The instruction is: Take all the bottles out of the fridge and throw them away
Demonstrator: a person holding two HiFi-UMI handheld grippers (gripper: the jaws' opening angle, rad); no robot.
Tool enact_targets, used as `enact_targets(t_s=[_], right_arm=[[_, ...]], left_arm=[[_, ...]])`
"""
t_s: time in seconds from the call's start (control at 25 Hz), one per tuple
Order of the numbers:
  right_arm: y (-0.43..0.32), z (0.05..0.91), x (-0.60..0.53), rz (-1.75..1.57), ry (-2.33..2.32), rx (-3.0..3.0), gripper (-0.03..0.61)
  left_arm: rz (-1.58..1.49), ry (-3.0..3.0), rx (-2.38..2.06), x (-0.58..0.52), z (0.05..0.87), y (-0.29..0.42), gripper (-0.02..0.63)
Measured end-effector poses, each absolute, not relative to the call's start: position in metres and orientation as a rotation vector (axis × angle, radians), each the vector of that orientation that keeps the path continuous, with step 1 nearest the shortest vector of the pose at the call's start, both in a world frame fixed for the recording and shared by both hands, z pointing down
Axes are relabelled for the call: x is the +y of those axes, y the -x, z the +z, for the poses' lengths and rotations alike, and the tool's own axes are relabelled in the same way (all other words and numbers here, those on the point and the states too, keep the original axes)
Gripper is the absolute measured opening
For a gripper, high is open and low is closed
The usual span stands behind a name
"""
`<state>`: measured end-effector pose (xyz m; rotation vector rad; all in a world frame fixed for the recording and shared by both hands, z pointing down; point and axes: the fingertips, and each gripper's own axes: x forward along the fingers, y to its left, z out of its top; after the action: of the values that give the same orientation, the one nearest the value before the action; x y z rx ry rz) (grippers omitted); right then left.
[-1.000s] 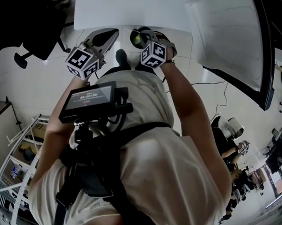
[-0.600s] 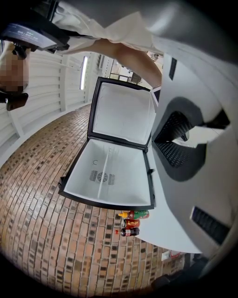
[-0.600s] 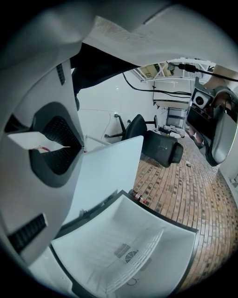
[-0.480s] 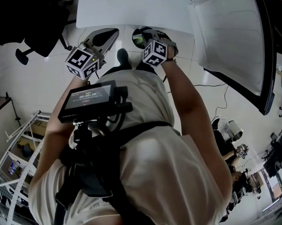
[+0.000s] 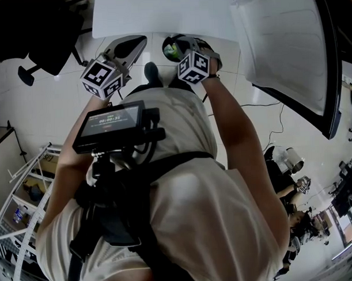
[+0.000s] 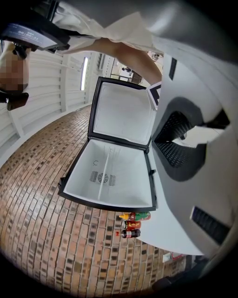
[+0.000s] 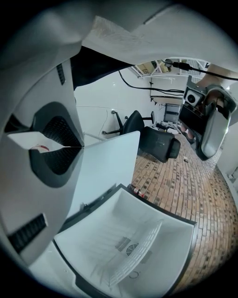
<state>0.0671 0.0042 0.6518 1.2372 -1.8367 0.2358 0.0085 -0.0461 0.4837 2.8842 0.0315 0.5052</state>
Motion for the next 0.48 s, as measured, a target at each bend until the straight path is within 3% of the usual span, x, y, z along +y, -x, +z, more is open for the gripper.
enact_targets(t_s=[0.48], right_arm=[[-0.097,0.495,-0.016,0.236,-1.757,-2.083,0.008]], left_arm=[[0.431,-2.913,0.082,-0.050,0.467,-0.023,0.011]])
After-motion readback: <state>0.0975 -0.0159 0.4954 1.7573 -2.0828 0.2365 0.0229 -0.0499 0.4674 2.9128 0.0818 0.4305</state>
